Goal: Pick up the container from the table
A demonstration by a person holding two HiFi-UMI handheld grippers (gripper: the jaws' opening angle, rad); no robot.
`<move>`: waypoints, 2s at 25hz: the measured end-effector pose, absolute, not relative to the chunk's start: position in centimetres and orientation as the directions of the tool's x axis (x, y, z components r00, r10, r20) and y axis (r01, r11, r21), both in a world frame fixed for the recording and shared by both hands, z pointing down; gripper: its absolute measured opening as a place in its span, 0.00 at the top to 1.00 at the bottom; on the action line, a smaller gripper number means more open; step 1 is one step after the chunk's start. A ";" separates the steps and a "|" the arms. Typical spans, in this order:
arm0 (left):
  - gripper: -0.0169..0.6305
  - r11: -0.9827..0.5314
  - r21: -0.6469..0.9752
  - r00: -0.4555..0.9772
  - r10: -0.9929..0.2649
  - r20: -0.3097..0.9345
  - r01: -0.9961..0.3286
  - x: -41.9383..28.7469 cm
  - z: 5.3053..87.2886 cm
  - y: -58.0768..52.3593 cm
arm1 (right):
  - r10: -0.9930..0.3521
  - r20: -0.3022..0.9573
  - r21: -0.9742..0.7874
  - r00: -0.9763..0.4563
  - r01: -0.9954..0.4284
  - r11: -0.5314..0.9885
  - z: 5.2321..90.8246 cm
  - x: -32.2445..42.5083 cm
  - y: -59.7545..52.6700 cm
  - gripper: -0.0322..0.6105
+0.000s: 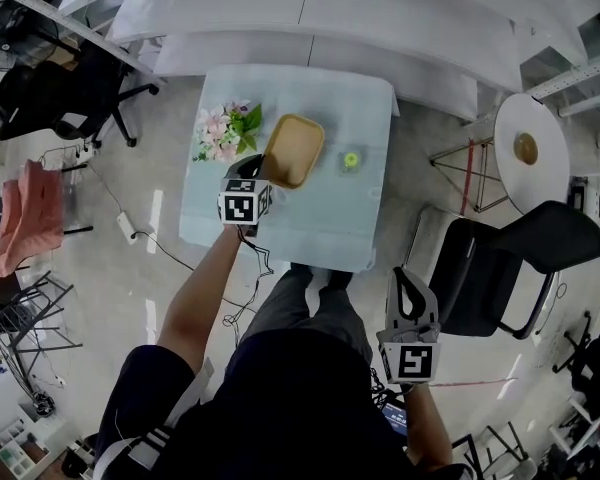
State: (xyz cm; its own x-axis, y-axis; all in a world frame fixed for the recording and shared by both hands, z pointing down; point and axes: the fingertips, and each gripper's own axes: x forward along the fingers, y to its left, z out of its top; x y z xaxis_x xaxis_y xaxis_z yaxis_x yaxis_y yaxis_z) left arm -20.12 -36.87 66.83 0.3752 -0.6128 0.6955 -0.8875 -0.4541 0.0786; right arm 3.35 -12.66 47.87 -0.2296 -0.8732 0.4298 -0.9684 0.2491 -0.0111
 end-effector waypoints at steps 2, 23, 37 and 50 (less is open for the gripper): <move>0.94 -0.460 0.078 0.384 -0.622 0.683 -0.885 -20.0 65.5 -36.0 | -0.874 0.428 -0.013 -0.232 -0.968 0.250 47.7 3.4 -12.4 0.95; 0.94 -0.492 0.130 0.453 -0.625 0.635 -0.861 -19.7 56.0 -27.4 | -0.874 0.412 0.012 -0.256 -0.958 0.286 45.4 4.2 -10.2 0.95; 0.95 -0.538 0.162 0.518 -0.618 0.592 -0.827 -18.9 50.6 -22.5 | -0.869 0.423 0.035 -0.257 -0.953 0.300 45.1 4.6 -8.8 0.95; 0.94 -0.571 0.053 0.538 -0.731 0.419 -0.819 -18.5 45.0 -19.3 | -0.894 0.353 -0.011 -0.277 -0.956 0.292 43.3 4.1 -8.8 0.95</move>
